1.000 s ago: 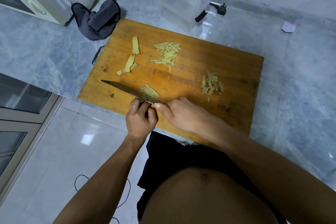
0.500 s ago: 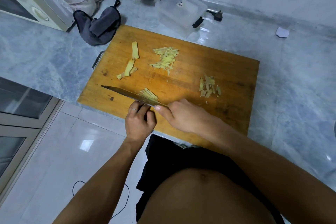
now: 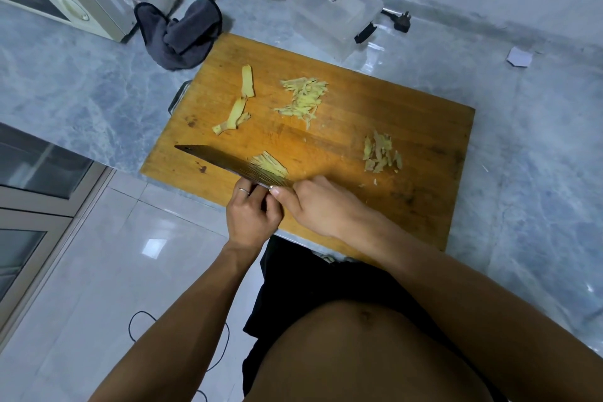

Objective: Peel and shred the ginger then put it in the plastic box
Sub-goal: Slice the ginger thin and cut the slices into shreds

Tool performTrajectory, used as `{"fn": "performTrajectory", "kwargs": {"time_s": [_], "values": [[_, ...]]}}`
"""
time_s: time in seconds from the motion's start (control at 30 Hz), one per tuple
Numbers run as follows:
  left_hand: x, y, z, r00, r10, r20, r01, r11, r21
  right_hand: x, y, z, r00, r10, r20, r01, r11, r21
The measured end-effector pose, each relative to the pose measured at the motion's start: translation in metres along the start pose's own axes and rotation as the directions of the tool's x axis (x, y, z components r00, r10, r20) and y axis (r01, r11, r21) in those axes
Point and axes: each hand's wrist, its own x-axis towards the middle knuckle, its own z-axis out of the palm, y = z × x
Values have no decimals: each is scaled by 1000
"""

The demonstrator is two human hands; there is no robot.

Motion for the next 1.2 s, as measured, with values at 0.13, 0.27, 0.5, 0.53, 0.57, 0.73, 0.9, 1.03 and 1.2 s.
{"fn": "performTrajectory", "kwargs": {"time_s": [0.13, 0.27, 0.5, 0.53, 0.57, 0.73, 0.9, 1.03, 1.2], "values": [[0, 1, 0, 1000, 2, -16, -2, 1000, -6, -2, 3, 1, 1000, -12, -19, 13, 1000, 27], [1, -4, 3, 1000, 2, -2, -3, 1000, -30, -10, 8, -5, 999, -25, -39, 27, 999, 44], [1, -4, 5, 1000, -1, 14, 2, 999, -50, -15, 11, -8, 998, -46, -36, 46, 999, 3], [0, -4, 5, 1000, -2, 12, 3, 999, -50, -15, 12, -9, 998, -47, -31, 47, 999, 5], [1, -4, 5, 1000, -1, 10, 2, 999, -50, -14, 11, -9, 999, -46, -28, 46, 999, 10], [2, 0, 2, 1000, 6, -11, -7, 999, -42, -6, 3, -5, 1000, -3, -8, 3, 1000, 31], [2, 1, 0, 1000, 9, -21, -10, 999, -36, -2, 0, -1, 1000, -19, -15, 19, 1000, 16], [1, -2, 4, 1000, -1, -17, 0, 999, -48, -7, 3, -11, 999, -30, -11, 31, 999, 35], [0, -4, 6, 1000, -5, -26, 4, 998, -56, -11, 6, -12, 999, -41, -16, 42, 999, 19]]}}
